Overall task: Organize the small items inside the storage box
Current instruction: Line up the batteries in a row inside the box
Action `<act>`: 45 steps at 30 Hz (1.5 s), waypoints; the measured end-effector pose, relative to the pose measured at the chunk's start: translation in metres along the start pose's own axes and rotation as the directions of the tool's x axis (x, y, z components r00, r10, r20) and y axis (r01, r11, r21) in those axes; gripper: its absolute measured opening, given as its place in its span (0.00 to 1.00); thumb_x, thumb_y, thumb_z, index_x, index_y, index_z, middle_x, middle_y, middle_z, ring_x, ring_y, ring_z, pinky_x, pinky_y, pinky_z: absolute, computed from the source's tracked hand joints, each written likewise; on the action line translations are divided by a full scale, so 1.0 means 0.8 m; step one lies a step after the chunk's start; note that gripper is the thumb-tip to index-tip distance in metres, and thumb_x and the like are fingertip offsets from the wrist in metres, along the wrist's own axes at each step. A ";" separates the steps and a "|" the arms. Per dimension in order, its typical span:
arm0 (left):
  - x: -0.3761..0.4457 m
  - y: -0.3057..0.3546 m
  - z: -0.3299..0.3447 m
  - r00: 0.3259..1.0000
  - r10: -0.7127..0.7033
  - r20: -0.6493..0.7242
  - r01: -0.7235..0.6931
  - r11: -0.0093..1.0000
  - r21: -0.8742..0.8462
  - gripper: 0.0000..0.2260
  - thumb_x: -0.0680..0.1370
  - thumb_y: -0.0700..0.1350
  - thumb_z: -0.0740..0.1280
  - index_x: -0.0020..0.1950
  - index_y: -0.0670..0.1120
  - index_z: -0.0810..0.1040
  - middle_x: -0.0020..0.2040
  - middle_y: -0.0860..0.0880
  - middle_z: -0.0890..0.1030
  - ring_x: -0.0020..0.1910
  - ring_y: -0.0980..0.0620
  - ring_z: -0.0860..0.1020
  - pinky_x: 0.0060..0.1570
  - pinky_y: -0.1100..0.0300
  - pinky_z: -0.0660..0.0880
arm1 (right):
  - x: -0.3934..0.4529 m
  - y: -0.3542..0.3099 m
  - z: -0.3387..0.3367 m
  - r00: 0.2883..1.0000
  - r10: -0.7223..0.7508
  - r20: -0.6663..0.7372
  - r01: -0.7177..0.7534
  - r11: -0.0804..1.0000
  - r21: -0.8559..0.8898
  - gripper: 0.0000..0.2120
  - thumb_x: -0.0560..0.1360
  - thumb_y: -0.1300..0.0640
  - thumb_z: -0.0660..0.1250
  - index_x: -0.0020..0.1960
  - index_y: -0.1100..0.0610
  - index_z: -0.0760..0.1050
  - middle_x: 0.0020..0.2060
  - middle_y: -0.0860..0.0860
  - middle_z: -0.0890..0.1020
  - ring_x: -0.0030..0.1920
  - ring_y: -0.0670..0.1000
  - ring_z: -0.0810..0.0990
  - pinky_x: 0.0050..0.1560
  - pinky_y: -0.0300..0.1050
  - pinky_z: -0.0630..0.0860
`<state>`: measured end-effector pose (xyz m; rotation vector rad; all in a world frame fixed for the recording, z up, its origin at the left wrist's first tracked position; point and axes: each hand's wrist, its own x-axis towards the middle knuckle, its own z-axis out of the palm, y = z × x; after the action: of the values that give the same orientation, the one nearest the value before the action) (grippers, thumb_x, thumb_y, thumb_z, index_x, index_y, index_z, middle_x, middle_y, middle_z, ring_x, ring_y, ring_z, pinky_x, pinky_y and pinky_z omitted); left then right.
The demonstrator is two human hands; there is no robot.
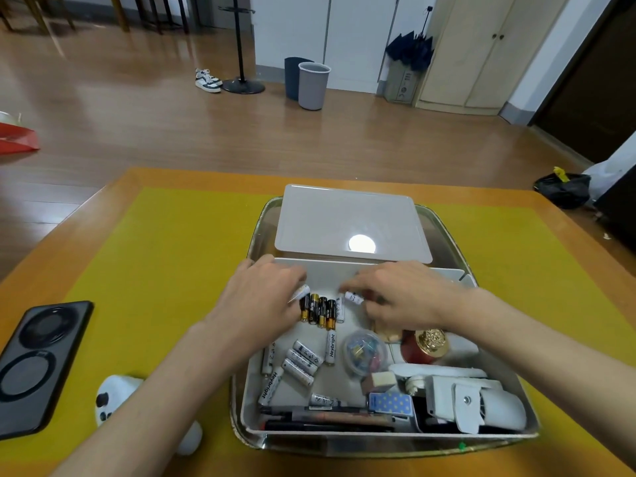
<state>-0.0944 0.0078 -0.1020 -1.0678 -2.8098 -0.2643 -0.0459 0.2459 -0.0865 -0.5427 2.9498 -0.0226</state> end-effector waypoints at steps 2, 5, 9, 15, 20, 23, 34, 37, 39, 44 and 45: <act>0.001 0.004 -0.002 1.000 -0.005 -0.009 0.004 0.999 -0.045 0.14 0.75 0.47 0.62 0.60 0.54 0.75 0.45 0.54 0.81 0.43 0.52 0.67 0.40 0.55 0.63 | -0.002 -0.007 0.010 0.994 0.111 -0.019 -0.109 0.992 0.061 0.20 0.73 0.48 0.61 0.64 0.44 0.75 0.45 0.44 0.82 0.42 0.48 0.76 0.33 0.41 0.63; 0.003 0.015 -0.004 1.000 -0.005 0.017 0.007 0.995 -0.102 0.15 0.77 0.48 0.61 0.63 0.56 0.75 0.48 0.56 0.81 0.47 0.54 0.70 0.44 0.56 0.66 | 0.005 -0.024 0.031 0.950 0.310 -0.031 -0.307 0.949 0.076 0.14 0.72 0.46 0.66 0.55 0.49 0.78 0.43 0.48 0.82 0.45 0.57 0.80 0.40 0.48 0.73; 0.005 0.024 -0.008 0.997 -0.074 0.023 0.075 0.995 -0.072 0.11 0.77 0.48 0.61 0.57 0.57 0.77 0.43 0.58 0.78 0.49 0.55 0.71 0.68 0.47 0.64 | 0.006 -0.029 0.048 0.917 0.391 -0.077 -0.379 0.916 0.131 0.14 0.75 0.46 0.64 0.57 0.50 0.79 0.49 0.53 0.85 0.51 0.60 0.82 0.48 0.52 0.77; 0.015 0.044 -0.001 0.997 0.028 -0.068 -0.033 0.997 -0.077 0.04 0.76 0.50 0.62 0.49 0.54 0.74 0.42 0.55 0.80 0.42 0.52 0.70 0.41 0.55 0.71 | -0.036 -0.005 0.028 0.865 0.458 -0.205 -0.382 0.866 0.322 0.11 0.75 0.49 0.63 0.53 0.44 0.81 0.44 0.42 0.85 0.47 0.48 0.81 0.45 0.47 0.77; 0.042 0.086 0.032 0.989 -0.059 0.139 0.110 0.914 -0.391 0.13 0.74 0.53 0.66 0.59 0.56 0.78 0.42 0.55 0.81 0.45 0.53 0.78 0.43 0.55 0.77 | -0.062 0.008 0.018 0.849 0.479 -0.222 -0.383 0.848 0.365 0.07 0.75 0.51 0.64 0.45 0.45 0.80 0.38 0.42 0.83 0.42 0.46 0.79 0.39 0.46 0.73; 0.054 0.093 0.048 0.978 -0.053 0.203 0.128 0.917 -0.377 0.17 0.75 0.55 0.67 0.62 0.54 0.78 0.45 0.54 0.83 0.47 0.52 0.80 0.46 0.54 0.78 | -0.067 0.006 0.017 0.861 0.463 -0.209 -0.361 0.848 0.388 0.06 0.74 0.51 0.64 0.39 0.43 0.76 0.36 0.42 0.82 0.40 0.46 0.77 0.36 0.43 0.69; 0.017 0.054 0.025 0.946 0.147 0.290 -0.132 0.989 -0.072 0.06 0.71 0.50 0.71 0.47 0.55 0.78 0.42 0.57 0.77 0.44 0.51 0.77 0.36 0.58 0.66 | -0.019 -0.003 0.022 0.981 0.193 -0.038 -0.188 0.976 0.106 0.08 0.73 0.52 0.69 0.51 0.47 0.81 0.46 0.49 0.76 0.54 0.56 0.78 0.46 0.49 0.74; 0.015 0.058 0.029 0.913 0.195 0.358 -0.176 0.981 -0.084 0.08 0.71 0.51 0.72 0.48 0.54 0.78 0.47 0.56 0.77 0.50 0.51 0.76 0.41 0.57 0.67 | -0.007 -0.003 0.020 0.986 0.167 0.002 -0.167 0.984 0.069 0.10 0.71 0.50 0.72 0.52 0.47 0.82 0.50 0.49 0.80 0.53 0.55 0.79 0.50 0.51 0.77; 0.016 0.061 0.032 0.911 0.196 0.364 -0.175 0.980 -0.091 0.06 0.71 0.50 0.71 0.45 0.54 0.76 0.47 0.55 0.75 0.51 0.50 0.75 0.41 0.57 0.67 | -0.001 -0.004 0.022 0.989 0.150 0.018 -0.150 0.988 0.021 0.11 0.71 0.49 0.72 0.53 0.47 0.81 0.50 0.49 0.81 0.52 0.56 0.79 0.48 0.51 0.77; 0.013 0.063 0.037 0.917 0.205 0.343 -0.189 0.979 -0.082 0.05 0.72 0.48 0.69 0.45 0.55 0.75 0.46 0.54 0.77 0.50 0.50 0.75 0.39 0.56 0.65 | 0.013 -0.010 0.031 0.994 0.105 0.025 -0.105 0.994 -0.008 0.13 0.72 0.48 0.70 0.56 0.46 0.79 0.50 0.50 0.81 0.54 0.56 0.79 0.44 0.47 0.70; 0.013 0.061 0.038 0.920 0.205 0.335 -0.190 0.979 -0.076 0.05 0.72 0.48 0.69 0.46 0.54 0.76 0.46 0.54 0.77 0.49 0.50 0.75 0.39 0.57 0.65 | 0.015 -0.010 0.033 0.995 0.094 0.016 -0.094 0.996 -0.006 0.14 0.72 0.47 0.69 0.57 0.45 0.79 0.50 0.50 0.81 0.54 0.56 0.79 0.43 0.47 0.69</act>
<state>-0.0711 0.0563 -0.1240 -1.5309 -2.9655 -0.1271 -0.0502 0.2345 -0.1135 -0.4020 2.9570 -0.0003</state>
